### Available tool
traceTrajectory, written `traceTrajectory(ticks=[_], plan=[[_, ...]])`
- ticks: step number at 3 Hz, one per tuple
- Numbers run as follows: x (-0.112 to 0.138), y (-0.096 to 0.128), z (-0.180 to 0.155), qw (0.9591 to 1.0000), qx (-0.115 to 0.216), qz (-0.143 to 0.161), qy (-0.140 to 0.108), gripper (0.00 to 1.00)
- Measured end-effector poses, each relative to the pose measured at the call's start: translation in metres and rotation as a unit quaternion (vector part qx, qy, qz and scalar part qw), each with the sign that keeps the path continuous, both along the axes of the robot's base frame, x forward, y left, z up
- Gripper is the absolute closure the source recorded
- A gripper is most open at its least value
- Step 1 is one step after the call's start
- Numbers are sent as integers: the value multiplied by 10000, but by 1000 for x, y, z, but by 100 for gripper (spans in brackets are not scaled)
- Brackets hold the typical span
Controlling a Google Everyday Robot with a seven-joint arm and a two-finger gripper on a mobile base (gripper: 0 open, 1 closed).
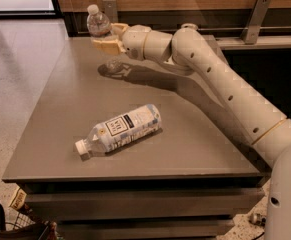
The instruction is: Place water bottle upright
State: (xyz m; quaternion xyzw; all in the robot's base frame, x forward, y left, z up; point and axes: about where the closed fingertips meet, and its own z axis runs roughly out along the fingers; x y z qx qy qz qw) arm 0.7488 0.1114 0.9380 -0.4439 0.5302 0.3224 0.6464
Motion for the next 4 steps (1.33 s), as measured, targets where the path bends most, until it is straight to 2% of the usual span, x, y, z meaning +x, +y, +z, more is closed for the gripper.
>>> traceTrajectory(ticks=[1,2,3,4], plan=[[9,-8,10,9985,-473,77,278,100],[19,-17,7,9940,-832,104,709,100],[23,-25,-3,9861,-929,299,1346,100],[18,-27,-11,9812,-847,376,1694,100]])
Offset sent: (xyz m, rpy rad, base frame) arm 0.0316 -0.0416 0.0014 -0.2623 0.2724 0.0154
